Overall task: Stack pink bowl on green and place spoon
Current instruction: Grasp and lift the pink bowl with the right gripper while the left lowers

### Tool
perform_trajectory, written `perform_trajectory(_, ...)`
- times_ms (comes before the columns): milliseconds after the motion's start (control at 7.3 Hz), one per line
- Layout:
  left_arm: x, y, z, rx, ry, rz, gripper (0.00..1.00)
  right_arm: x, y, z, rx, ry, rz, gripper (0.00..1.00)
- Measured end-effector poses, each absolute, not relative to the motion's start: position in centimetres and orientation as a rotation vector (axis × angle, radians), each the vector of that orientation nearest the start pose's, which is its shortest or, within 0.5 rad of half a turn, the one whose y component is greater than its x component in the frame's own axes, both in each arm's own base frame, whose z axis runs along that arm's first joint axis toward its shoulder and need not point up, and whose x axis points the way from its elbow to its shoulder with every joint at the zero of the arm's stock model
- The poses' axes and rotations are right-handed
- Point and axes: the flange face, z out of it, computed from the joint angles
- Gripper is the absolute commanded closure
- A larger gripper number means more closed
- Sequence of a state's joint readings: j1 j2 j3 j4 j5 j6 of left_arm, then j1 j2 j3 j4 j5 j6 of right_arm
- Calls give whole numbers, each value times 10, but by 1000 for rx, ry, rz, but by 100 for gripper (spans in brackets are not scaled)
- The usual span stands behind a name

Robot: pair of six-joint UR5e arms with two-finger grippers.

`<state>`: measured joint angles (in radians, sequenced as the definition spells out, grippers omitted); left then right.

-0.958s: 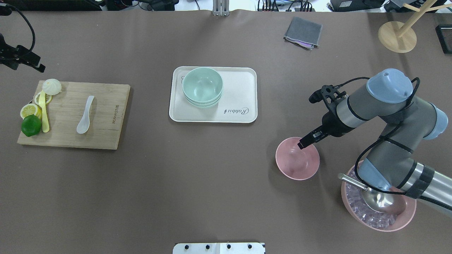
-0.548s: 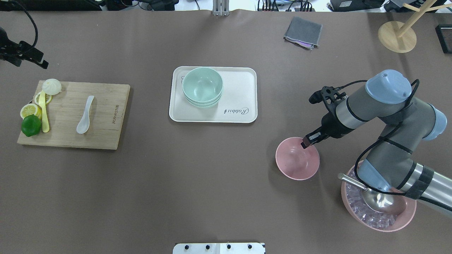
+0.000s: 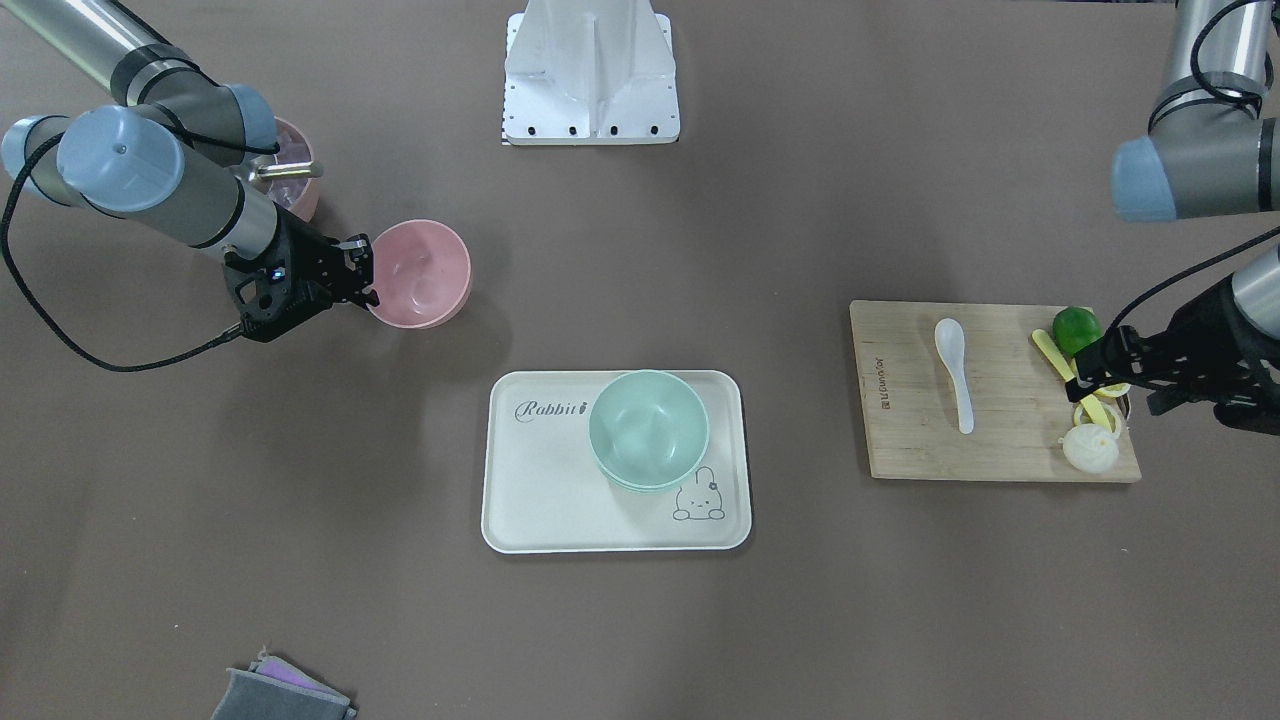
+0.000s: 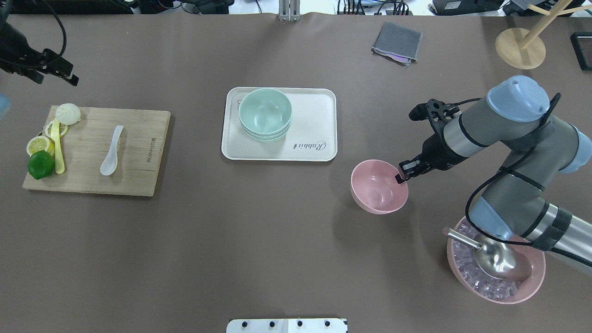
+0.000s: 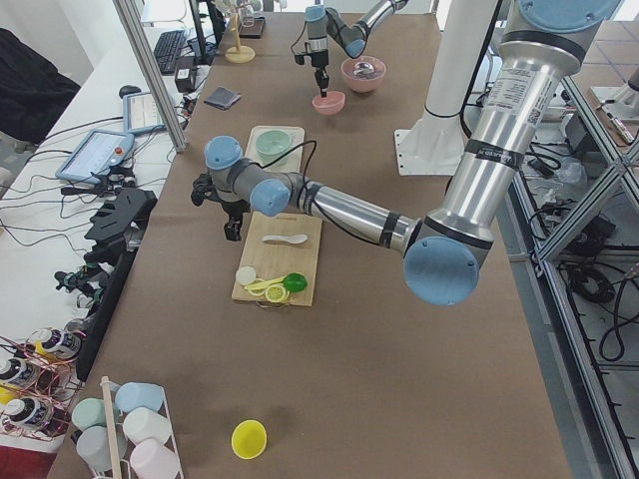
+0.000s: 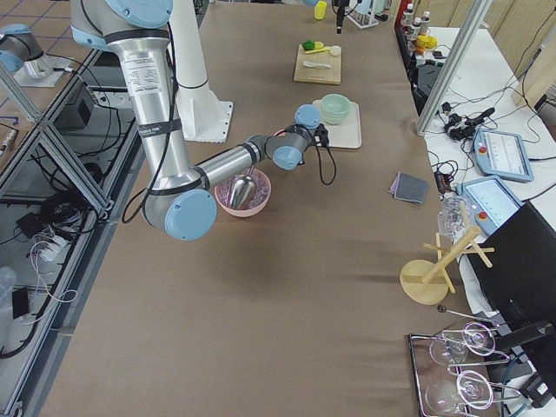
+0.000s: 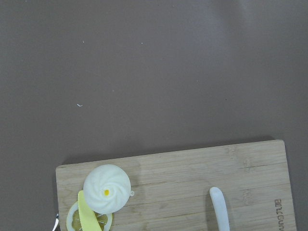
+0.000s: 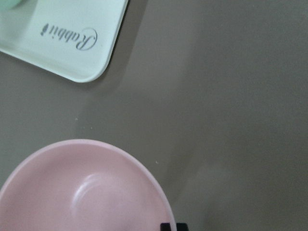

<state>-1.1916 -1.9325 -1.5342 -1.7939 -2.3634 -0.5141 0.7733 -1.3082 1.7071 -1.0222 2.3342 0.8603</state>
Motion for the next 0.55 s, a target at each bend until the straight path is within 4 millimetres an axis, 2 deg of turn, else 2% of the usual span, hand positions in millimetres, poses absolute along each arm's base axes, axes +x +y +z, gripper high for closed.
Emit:
perform_trajectory(274, 230, -629, 419, 91, 912, 53, 3, -360, -479, 358, 83, -1166, -208, 100)
perform_trajectory(411, 259, -627, 414, 92, 871, 40, 3, -353, -487, 350, 79, -1175, -168, 100)
perform_trajectory(548, 280, -621, 421, 99, 822, 37, 3, -348, -494, 342, 78, -1183, -134, 100)
